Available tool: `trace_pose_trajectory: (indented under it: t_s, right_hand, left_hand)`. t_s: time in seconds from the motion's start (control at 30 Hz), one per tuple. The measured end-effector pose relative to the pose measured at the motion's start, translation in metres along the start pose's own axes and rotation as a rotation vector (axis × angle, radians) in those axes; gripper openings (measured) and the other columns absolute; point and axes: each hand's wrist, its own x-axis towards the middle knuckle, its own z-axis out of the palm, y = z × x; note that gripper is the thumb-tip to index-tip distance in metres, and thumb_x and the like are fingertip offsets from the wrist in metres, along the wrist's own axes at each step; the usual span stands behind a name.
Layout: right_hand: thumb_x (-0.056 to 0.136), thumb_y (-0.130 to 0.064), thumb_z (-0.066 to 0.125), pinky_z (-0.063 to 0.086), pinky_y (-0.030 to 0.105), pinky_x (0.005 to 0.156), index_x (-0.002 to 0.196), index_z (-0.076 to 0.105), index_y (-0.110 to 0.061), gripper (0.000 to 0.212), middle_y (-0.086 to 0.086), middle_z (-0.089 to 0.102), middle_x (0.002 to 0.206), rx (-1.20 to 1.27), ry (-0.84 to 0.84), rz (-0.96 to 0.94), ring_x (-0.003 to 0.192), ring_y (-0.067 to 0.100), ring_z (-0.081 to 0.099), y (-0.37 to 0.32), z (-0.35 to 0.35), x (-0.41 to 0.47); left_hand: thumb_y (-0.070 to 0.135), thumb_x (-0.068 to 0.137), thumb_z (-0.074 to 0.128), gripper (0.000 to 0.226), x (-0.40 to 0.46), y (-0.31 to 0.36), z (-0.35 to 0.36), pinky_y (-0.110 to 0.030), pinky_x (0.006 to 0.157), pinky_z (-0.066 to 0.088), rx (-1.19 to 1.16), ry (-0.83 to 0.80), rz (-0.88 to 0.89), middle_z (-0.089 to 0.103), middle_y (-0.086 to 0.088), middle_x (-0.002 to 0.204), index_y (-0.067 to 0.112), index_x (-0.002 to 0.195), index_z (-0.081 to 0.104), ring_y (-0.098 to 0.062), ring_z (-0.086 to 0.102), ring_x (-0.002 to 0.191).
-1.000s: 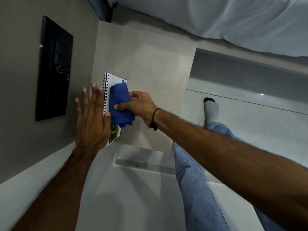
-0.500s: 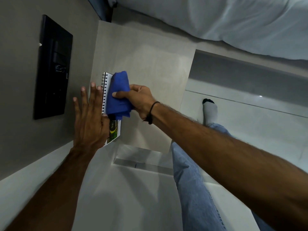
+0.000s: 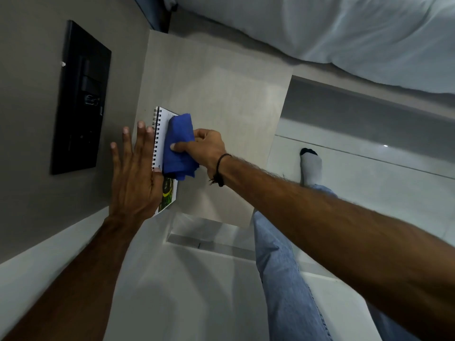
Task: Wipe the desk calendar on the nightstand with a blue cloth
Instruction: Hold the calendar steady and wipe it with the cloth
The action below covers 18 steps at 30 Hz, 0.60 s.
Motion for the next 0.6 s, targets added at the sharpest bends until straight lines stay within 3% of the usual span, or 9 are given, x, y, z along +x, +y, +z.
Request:
trace_pose_trajectory:
  t_s: [0.13,0.27,0.33,0.43,0.5,0.6]
  right_hand:
    - [0.073,-0.019,0.088,0.063,0.041,0.089,0.085,0.057,-0.02,0.033,0.01,0.073,0.111,0.052,-0.002,0.026,0.1,0.027,0.072,-0.013,-0.001,0.002]
    - [0.073,-0.013,0.087,0.064,0.047,0.087,0.098,0.066,-0.011,0.033,0.019,0.075,0.117,0.375,-0.057,0.091,0.104,0.034,0.074,-0.013,-0.005,0.0]
    - [0.076,-0.013,0.085,0.063,0.048,0.09,0.103,0.063,-0.011,0.036,0.019,0.073,0.121,0.316,-0.04,0.108,0.107,0.036,0.073,-0.007,-0.005,0.001]
    - [0.076,-0.016,0.085,0.061,0.048,0.093,0.094,0.057,-0.016,0.033,0.016,0.072,0.119,0.143,0.034,0.082,0.108,0.034,0.072,-0.013,0.001,0.0]
    - [0.076,-0.013,0.085,0.062,0.048,0.092,0.092,0.058,-0.017,0.032,0.013,0.072,0.113,0.163,-0.018,0.056,0.105,0.034,0.073,-0.022,0.001,0.0]
    - [0.077,-0.007,0.083,0.062,0.049,0.092,0.116,0.064,-0.003,0.044,0.02,0.073,0.121,0.28,-0.154,0.064,0.102,0.036,0.073,-0.025,-0.012,-0.005]
  left_hand:
    - [0.036,0.099,0.025,0.075,-0.001,-0.003,0.003,-0.046,0.129,-0.011,0.015,0.022,0.005,-0.001,-0.007,0.175,0.017,0.164,-0.005,-0.032,-0.003,0.162]
    - [0.029,0.093,0.033,0.082,0.0,-0.006,0.006,-0.046,0.13,-0.01,0.017,0.036,0.009,-0.006,-0.001,0.175,0.018,0.165,-0.004,-0.028,-0.006,0.163]
    - [0.03,0.093,0.033,0.082,0.0,-0.006,0.008,-0.049,0.13,-0.007,0.021,0.033,0.005,-0.008,0.001,0.175,0.019,0.165,-0.006,-0.026,-0.009,0.162]
    - [0.035,0.095,0.029,0.079,-0.001,-0.006,0.009,-0.047,0.13,-0.009,0.028,0.038,0.002,-0.01,0.003,0.174,0.019,0.165,-0.006,-0.024,-0.011,0.162]
    - [0.034,0.094,0.03,0.081,0.0,-0.007,0.01,-0.045,0.13,-0.01,0.022,0.049,-0.009,-0.011,0.005,0.174,0.02,0.165,-0.006,-0.022,-0.012,0.162]
    - [0.031,0.093,0.032,0.082,-0.001,-0.008,0.008,-0.046,0.13,-0.008,0.023,0.063,-0.011,-0.009,0.003,0.174,0.02,0.165,-0.006,-0.025,-0.009,0.162]
